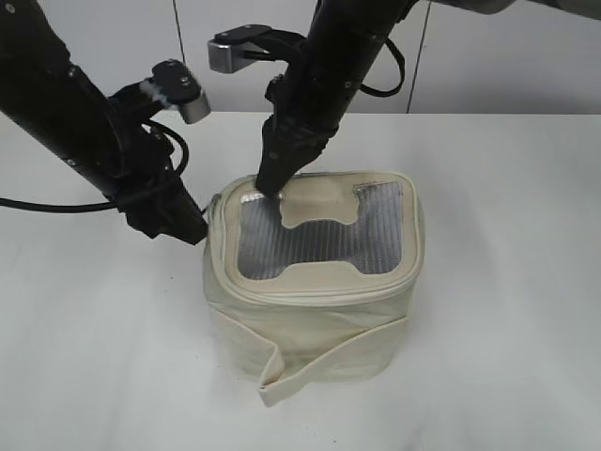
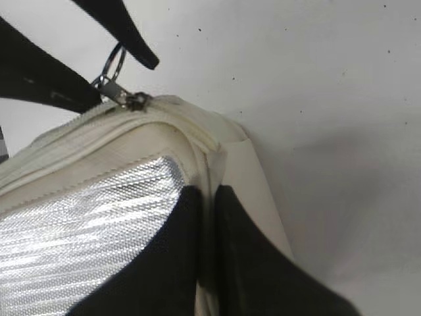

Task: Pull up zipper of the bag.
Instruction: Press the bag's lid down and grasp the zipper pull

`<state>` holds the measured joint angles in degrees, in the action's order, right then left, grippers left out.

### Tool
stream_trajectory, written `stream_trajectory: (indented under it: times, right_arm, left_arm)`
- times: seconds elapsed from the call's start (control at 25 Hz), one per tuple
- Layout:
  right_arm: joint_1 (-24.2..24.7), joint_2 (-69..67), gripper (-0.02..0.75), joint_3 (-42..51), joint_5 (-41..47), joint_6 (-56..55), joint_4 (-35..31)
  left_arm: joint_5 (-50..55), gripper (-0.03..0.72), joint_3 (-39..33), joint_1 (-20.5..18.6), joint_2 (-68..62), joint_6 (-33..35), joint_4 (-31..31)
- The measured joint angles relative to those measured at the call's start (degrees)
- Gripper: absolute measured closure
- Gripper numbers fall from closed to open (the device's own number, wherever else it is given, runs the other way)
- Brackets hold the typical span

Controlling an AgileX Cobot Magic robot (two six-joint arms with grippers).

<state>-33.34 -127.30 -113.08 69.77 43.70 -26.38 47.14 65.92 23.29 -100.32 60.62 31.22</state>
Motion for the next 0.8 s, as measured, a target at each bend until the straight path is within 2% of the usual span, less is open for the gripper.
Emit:
stream_trajectory:
  times: [0.16,0.28,0.36,0.8]
  right_arm:
    - [0.0,0.0,0.696,0.0,0.0,-0.1,-0.2]
    - [0.0,0.1,0.696,0.0,0.0,-0.1,-0.2]
    - [0.0,0.1,0.696,0.0,0.0,-0.1,-0.2]
    - [0.0,0.1,0.696,0.0,0.0,-0.4,-0.1]
  left_arm:
    - [0.0,0.434,0.0,0.0,-0.1,0.0,-1.4]
    - [0.7,0.627,0.0,0.0,-0.2,0.0,-2.4]
    - [1.1,0.685,0.0,0.0,-0.3,-0.1,-2.7]
    - [4.4,0.688,0.0,0.0,1.8,-1.9,-2.7]
